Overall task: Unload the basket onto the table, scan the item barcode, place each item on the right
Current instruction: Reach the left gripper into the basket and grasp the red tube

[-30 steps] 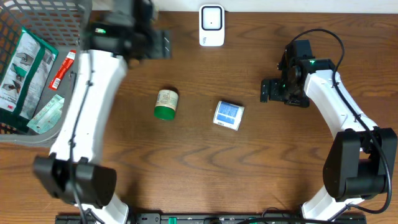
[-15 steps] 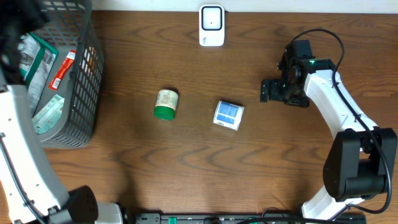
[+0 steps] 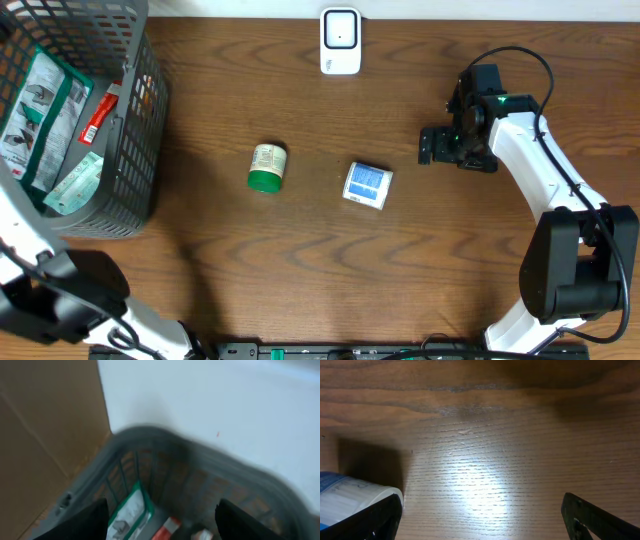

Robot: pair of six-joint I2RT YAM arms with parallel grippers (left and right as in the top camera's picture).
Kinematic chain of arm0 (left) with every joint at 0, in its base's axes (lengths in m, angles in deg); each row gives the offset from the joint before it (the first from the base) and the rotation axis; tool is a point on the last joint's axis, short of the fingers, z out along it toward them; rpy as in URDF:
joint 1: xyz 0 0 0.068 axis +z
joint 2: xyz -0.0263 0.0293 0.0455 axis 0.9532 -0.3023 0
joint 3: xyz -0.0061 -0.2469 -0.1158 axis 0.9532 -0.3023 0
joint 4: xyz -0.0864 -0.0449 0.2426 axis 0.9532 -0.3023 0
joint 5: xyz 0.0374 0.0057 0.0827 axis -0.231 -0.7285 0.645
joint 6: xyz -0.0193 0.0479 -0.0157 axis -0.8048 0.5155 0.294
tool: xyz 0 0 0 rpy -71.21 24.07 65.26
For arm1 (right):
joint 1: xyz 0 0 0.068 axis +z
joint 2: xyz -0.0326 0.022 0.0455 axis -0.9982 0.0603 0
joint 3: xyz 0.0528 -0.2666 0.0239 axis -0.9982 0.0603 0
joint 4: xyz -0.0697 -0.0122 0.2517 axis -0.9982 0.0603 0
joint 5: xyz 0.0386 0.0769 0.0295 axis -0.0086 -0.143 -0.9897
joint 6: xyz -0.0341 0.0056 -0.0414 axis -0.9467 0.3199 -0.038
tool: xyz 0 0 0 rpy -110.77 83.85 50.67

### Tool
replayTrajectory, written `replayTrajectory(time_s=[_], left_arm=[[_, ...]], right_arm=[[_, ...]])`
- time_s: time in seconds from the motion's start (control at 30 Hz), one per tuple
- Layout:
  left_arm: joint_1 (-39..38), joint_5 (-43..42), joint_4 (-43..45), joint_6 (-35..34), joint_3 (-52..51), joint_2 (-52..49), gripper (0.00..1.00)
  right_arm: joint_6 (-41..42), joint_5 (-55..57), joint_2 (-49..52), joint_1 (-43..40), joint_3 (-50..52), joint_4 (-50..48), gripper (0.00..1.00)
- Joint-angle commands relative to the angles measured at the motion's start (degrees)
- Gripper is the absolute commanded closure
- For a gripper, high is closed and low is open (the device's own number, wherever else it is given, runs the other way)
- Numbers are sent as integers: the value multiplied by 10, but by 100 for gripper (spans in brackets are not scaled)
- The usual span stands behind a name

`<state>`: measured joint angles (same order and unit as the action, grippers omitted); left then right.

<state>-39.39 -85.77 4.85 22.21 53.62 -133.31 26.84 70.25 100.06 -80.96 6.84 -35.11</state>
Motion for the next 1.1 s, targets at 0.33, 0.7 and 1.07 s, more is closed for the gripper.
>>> replayTrajectory(time_s=[0.33,0.7,1.07], left_arm=[[-3,26,-76,183,2,-184,30],[-3,26,-104,302,0,-259,27],[-3,19,-126,314,-18,-302,28]], right_arm=[[-1,5,-8,1,-7,1,1],[-1,5,-8,1,-7,1,1],[-1,5,-8,1,-7,1,1]])
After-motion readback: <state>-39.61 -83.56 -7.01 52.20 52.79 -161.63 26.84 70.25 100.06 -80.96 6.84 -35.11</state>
